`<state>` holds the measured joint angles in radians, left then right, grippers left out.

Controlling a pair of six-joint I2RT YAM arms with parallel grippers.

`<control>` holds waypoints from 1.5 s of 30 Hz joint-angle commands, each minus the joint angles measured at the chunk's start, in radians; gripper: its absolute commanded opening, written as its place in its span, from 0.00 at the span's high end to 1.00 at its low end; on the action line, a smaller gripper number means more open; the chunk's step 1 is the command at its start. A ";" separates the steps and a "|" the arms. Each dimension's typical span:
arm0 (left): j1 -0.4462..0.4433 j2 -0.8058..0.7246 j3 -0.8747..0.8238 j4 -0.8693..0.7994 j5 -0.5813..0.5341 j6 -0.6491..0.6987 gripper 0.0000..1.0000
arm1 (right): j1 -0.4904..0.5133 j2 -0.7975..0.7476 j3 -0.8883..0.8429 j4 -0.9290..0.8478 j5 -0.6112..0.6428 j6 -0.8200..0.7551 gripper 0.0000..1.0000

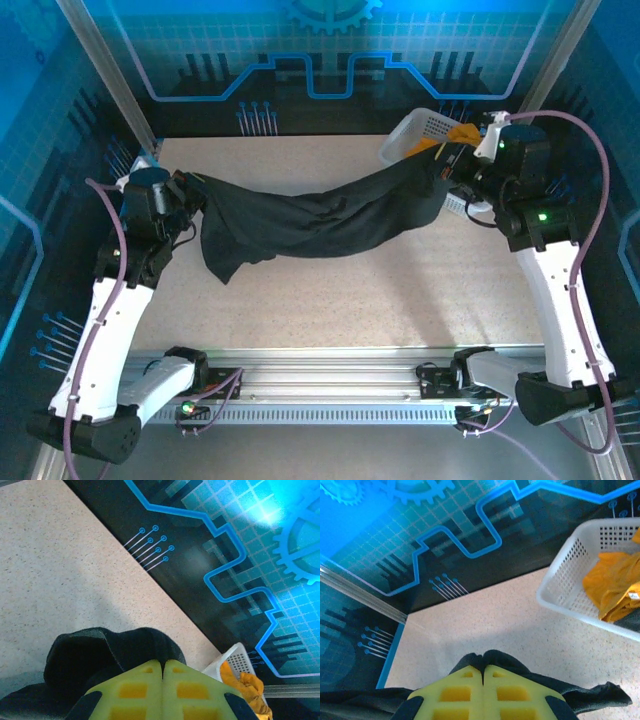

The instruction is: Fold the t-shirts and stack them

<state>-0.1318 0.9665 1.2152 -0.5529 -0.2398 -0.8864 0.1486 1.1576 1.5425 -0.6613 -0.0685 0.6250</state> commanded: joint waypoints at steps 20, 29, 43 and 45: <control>0.013 0.017 0.160 0.073 -0.163 0.076 1.00 | -0.098 -0.060 0.010 0.113 -0.044 0.033 1.00; 0.155 0.457 0.132 0.164 0.054 0.024 0.80 | -0.095 0.298 -0.114 0.148 -0.039 0.043 0.87; 0.201 0.357 -0.206 -0.362 0.103 -0.067 0.43 | 0.039 0.246 -0.335 0.030 -0.003 0.027 0.45; 0.201 0.300 -0.304 -0.404 0.121 -0.101 0.43 | 0.064 0.190 -0.400 0.025 -0.013 0.040 0.41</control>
<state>0.0673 1.3094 1.0138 -0.7738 -0.1402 -0.9115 0.1848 1.4132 1.2053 -0.5964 -0.0860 0.6491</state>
